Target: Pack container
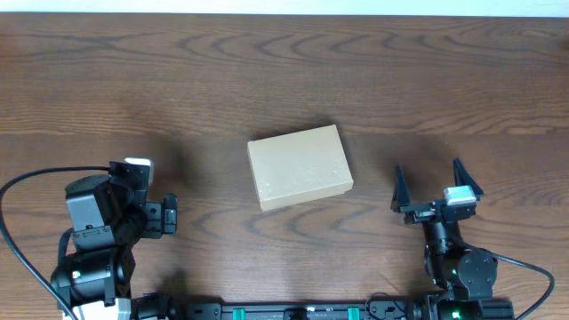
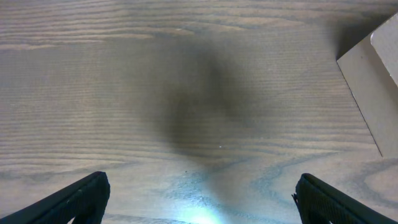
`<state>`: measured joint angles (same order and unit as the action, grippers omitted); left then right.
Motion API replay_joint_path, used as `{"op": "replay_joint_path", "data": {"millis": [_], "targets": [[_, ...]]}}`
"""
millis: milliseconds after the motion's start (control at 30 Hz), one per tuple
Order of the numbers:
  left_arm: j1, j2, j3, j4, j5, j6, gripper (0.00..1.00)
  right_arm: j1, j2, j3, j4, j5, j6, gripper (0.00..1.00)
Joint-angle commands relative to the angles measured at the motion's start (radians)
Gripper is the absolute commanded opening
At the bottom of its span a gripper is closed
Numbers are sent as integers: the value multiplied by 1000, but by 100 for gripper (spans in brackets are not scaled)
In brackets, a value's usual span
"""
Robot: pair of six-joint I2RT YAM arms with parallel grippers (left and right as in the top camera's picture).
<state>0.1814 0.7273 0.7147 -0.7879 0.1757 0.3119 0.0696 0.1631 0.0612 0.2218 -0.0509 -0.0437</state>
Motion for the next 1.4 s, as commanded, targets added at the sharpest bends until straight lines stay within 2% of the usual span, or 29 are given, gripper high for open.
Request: {"op": "replay_joint_path", "data": {"millis": [0, 200, 400, 1367], "targets": [[0, -3, 5, -2, -11, 6, 95, 11, -25, -11, -51, 51, 5, 99], [0, -3, 5, -2, -11, 6, 95, 3, -77, -57, -124, 47, 5, 99], [0, -3, 5, -2, -11, 6, 95, -3, -134, -56, -296, 47, 5, 99], [0, -3, 5, -2, -11, 6, 95, -4, -134, -56, -297, 44, 5, 99]]}}
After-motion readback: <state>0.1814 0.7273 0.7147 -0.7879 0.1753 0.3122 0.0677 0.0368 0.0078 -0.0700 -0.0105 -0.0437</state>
